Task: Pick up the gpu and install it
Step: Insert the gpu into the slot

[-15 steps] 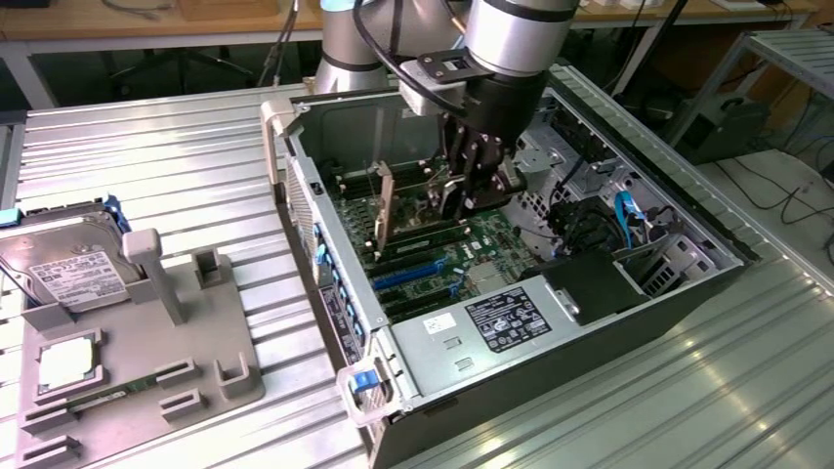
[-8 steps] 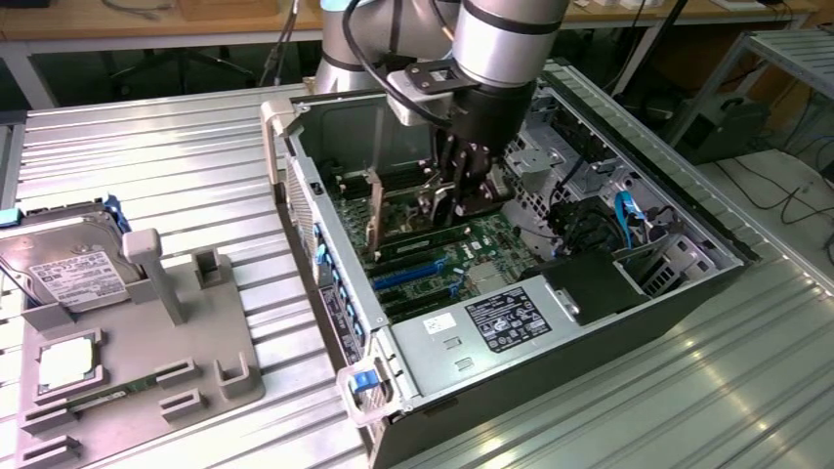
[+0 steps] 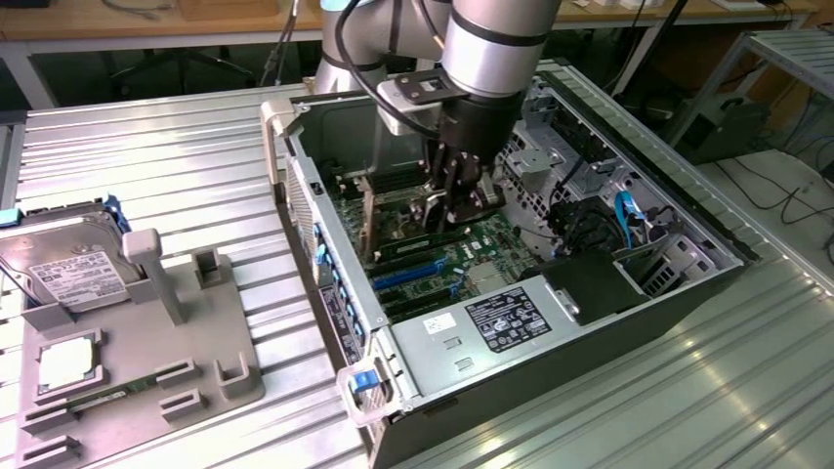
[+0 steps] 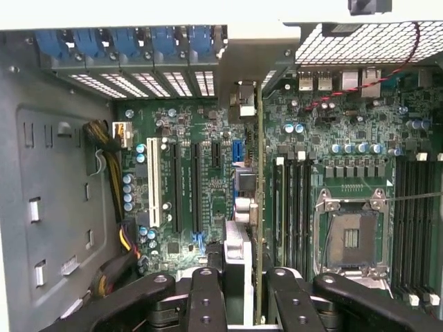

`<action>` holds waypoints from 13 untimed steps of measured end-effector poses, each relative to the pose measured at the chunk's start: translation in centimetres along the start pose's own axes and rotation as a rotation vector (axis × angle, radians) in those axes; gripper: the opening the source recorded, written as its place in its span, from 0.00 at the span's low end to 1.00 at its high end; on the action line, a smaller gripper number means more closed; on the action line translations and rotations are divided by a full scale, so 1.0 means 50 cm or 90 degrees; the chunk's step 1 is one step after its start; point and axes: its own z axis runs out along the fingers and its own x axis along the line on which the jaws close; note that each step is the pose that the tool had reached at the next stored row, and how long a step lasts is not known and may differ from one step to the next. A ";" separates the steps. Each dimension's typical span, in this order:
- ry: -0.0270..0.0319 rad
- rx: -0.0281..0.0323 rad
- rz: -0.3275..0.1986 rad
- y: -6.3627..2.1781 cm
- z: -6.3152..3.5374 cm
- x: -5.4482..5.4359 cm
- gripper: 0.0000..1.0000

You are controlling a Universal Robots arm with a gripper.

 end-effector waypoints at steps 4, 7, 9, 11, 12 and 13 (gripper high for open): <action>0.0000 0.0000 0.000 0.005 0.013 0.000 0.29; -0.0001 0.0000 0.000 0.005 0.025 0.000 0.29; -0.0001 0.0000 0.000 0.005 0.032 0.000 0.29; 0.0000 0.0000 0.000 0.005 0.039 -0.001 0.29; 0.0000 0.0000 0.000 0.005 0.043 -0.001 0.29; -0.0001 0.0000 0.000 0.005 0.046 -0.001 0.29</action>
